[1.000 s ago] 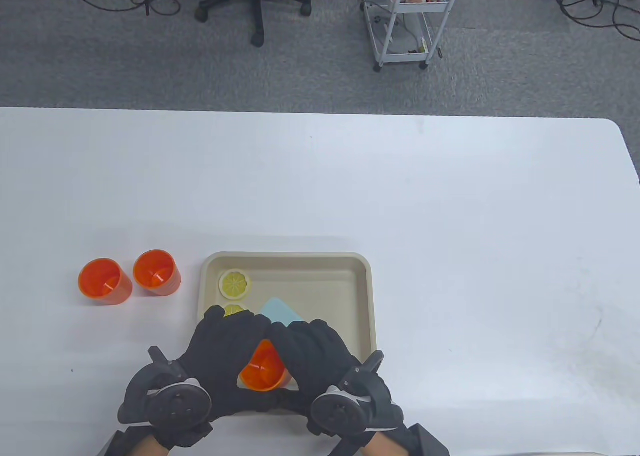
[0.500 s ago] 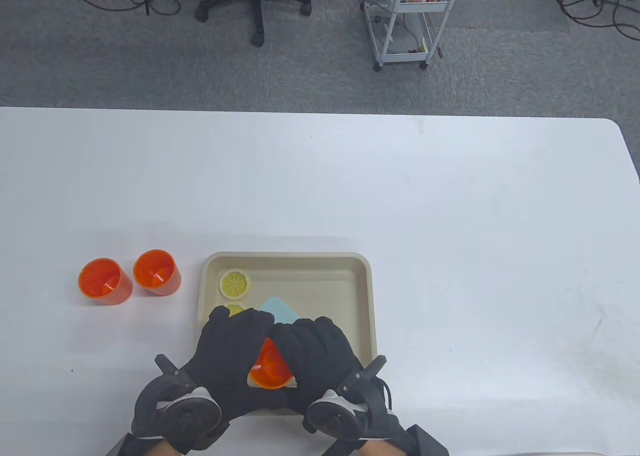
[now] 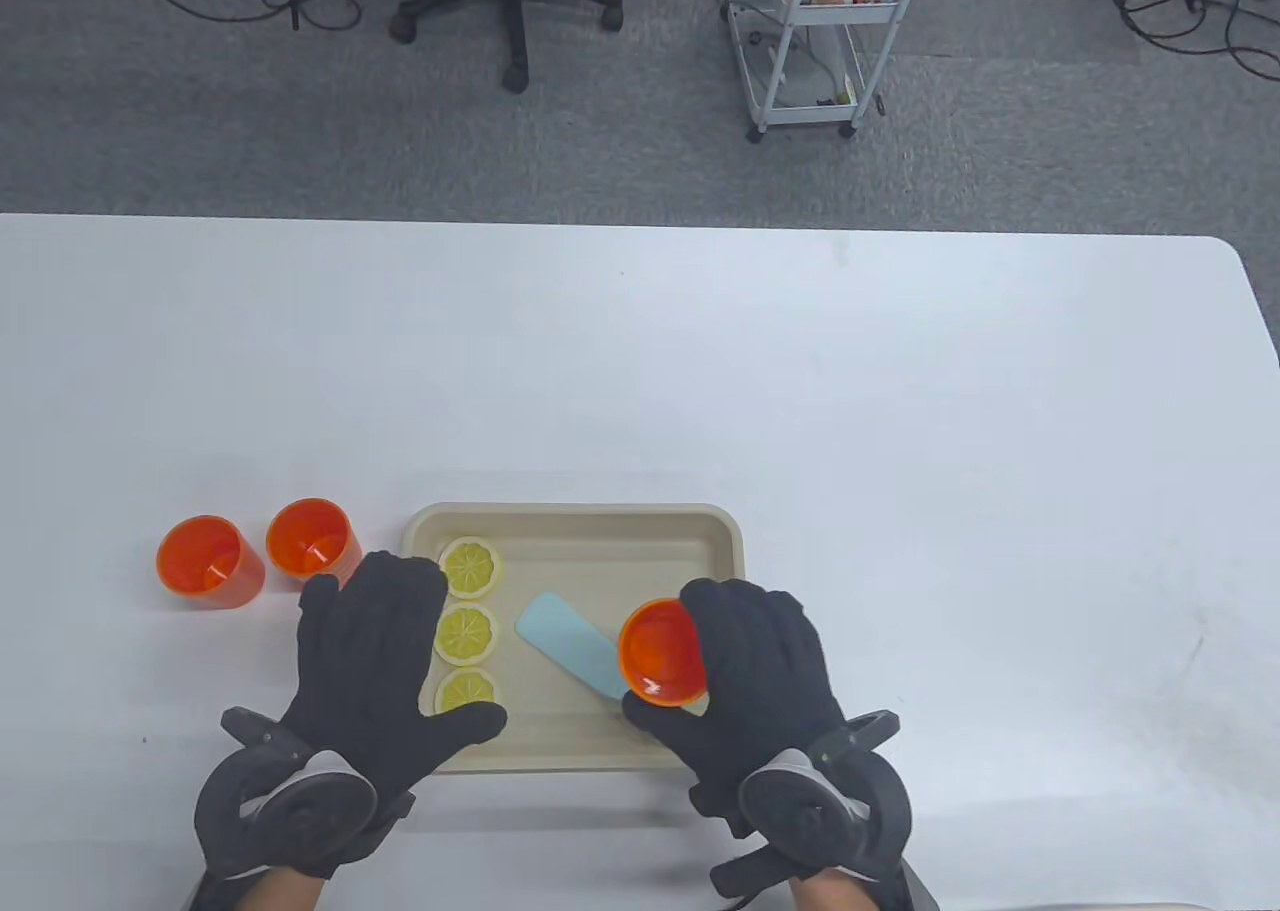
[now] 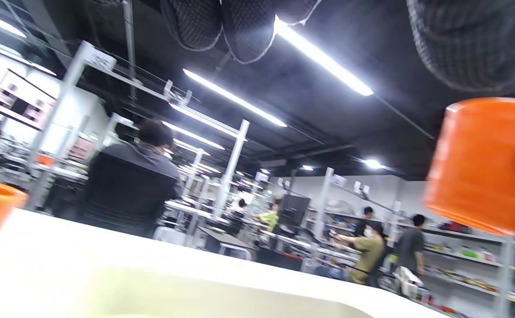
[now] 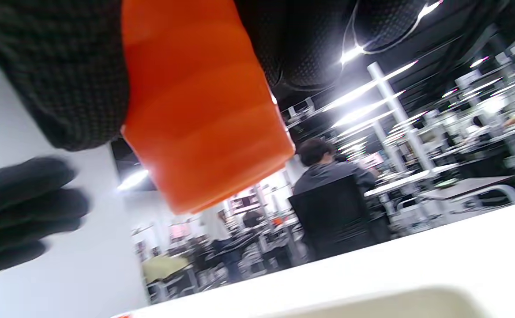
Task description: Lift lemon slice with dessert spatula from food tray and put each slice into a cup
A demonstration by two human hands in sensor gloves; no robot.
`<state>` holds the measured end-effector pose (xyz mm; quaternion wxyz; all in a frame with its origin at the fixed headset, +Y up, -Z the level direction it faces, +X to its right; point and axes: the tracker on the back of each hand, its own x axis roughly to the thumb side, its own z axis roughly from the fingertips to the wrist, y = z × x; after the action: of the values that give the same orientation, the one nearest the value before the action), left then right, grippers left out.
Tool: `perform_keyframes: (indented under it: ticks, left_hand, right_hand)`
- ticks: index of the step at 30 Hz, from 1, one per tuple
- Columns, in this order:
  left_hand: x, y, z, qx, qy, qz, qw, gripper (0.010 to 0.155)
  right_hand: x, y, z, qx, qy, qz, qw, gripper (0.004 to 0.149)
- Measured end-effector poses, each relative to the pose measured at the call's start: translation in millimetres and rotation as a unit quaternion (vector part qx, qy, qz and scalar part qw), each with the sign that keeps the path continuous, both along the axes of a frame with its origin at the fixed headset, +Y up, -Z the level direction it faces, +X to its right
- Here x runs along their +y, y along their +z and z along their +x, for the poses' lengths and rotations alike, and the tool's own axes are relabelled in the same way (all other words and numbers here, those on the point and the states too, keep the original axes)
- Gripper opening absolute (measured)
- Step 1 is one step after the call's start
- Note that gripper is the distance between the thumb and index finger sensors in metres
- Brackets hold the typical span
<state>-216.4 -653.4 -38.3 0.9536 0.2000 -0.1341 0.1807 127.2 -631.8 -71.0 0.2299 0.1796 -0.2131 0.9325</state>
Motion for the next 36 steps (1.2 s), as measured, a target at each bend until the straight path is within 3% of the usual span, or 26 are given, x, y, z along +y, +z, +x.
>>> perform_keyframes:
  ticks: [9, 16, 24, 36]
  left_hand:
    - [-4, -7, -36, 0.114, -0.056, 0.003, 0.992, 0.107]
    - [-12, -14, -52, 0.136, -0.043, -0.020, 0.990, 0.107]
    - [-19, -19, -59, 0.154, -0.047, -0.046, 0.986, 0.105]
    - [-23, -22, -67, 0.159, -0.029, -0.058, 0.985, 0.105]
  right_hand:
    - [-5, -23, 48, -0.106, -0.018, -0.048, 0.993, 0.104]
    - [-39, -58, 71, -0.168, -0.021, -0.134, 0.976, 0.104]
    - [-85, -88, 73, -0.212, 0.004, -0.216, 0.953, 0.103]
    - [-114, -101, 64, -0.255, 0.029, -0.233, 0.938, 0.101]
